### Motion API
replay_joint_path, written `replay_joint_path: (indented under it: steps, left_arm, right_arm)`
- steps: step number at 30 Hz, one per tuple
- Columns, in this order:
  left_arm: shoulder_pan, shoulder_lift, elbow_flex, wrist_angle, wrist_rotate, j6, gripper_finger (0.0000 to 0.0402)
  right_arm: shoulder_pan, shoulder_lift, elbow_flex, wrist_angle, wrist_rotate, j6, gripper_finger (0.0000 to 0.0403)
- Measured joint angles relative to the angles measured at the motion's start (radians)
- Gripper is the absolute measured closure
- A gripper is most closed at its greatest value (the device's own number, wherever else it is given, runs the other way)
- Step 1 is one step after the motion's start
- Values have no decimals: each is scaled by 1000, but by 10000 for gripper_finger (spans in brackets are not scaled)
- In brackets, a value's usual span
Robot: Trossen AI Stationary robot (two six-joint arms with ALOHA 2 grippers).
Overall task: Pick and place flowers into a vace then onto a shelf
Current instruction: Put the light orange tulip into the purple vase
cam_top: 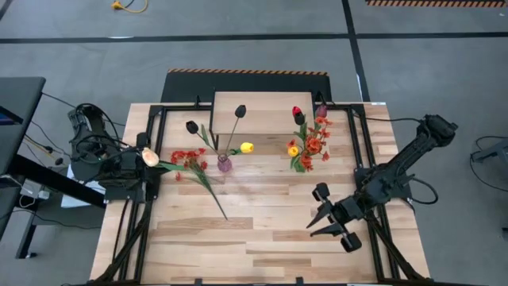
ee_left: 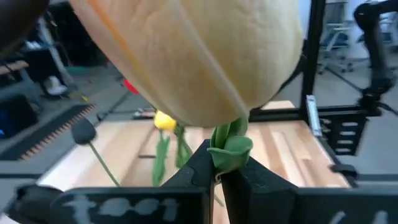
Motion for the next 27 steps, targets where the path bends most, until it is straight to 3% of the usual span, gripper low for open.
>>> replay_joint_path:
  steps: [4,9,12,16,27]
  left_arm:
    - [1,4,23,18,-39,67,401]
    - [38,2,61,-99,-93,43,401]
    - [83,2,66,-141,-50,-1,401]
    - [157,6,67,-221,93,-68,401]
    - [377,72,67,-212,124,-28,401]
  right_arm:
    - [0,0,0,-41,0,0,327]
    - [-3,0,0,-111,0,0,327]
    - [-3,0,0,-144,0,0,327]
    - [-3,0,0,-184,0,0,327]
    - [-63,0,0,-240,3,0,327]
